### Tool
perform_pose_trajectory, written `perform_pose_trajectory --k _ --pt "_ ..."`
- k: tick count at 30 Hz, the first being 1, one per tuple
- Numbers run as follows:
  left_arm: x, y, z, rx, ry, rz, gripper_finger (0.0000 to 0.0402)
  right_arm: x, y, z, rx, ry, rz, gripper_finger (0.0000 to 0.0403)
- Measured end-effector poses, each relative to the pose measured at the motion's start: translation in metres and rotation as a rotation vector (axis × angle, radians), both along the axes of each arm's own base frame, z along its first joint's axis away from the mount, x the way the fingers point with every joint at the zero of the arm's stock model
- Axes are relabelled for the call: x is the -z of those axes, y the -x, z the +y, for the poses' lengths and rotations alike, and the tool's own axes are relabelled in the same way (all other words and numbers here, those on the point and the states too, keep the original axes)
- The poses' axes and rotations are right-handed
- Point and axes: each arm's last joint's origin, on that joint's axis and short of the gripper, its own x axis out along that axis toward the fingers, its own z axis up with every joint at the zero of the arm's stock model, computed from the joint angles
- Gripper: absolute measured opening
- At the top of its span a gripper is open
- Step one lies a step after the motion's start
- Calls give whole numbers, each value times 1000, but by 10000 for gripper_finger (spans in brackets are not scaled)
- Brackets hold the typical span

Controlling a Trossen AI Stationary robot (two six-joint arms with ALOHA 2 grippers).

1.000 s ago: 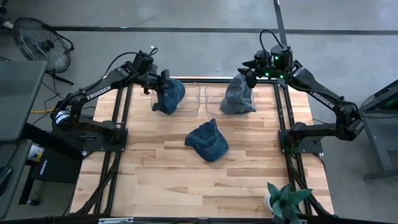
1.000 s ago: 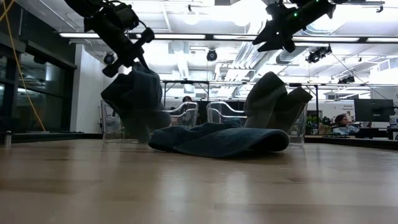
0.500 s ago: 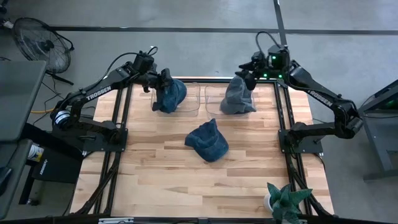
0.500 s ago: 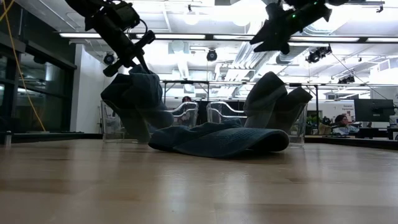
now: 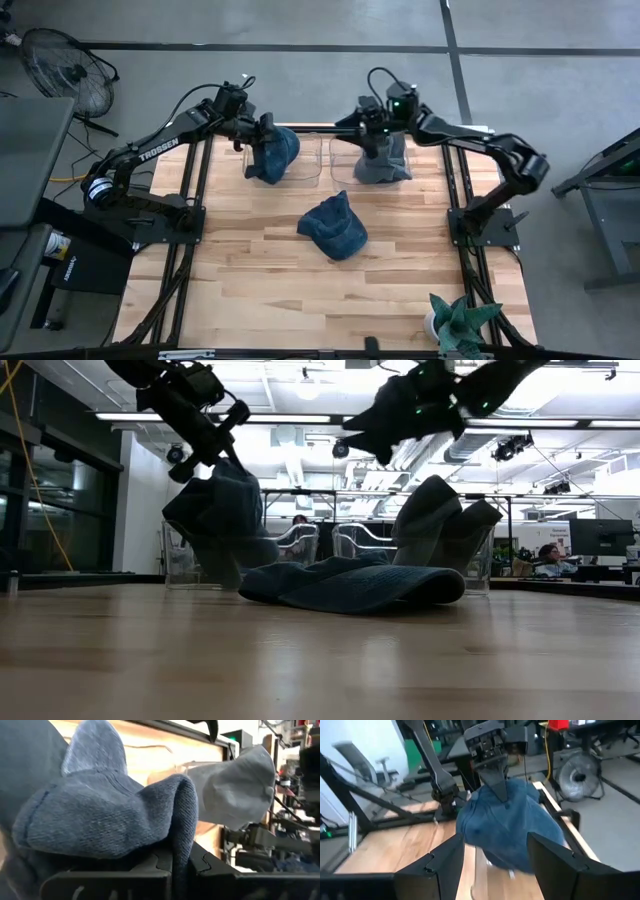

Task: Pick & Place hat
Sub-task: Put the left blue cap into the left transparent bin

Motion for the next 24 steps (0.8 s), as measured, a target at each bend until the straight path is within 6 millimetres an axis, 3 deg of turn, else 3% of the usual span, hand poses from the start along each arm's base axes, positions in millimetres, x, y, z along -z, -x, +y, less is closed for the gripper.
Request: perform_pose_trajectory --k 9,17,24 --pt "0 -1 -1 46 11 -22 0 40 -55 -15 -24 -178 -3 209" --pt "-1 -2 -3 124 29 -58 1 32 -101 -28 -7 -262 71 209" --pt "-2 -2 -5 172 61 -89 1 17 -112 -39 144 -152 225 208"
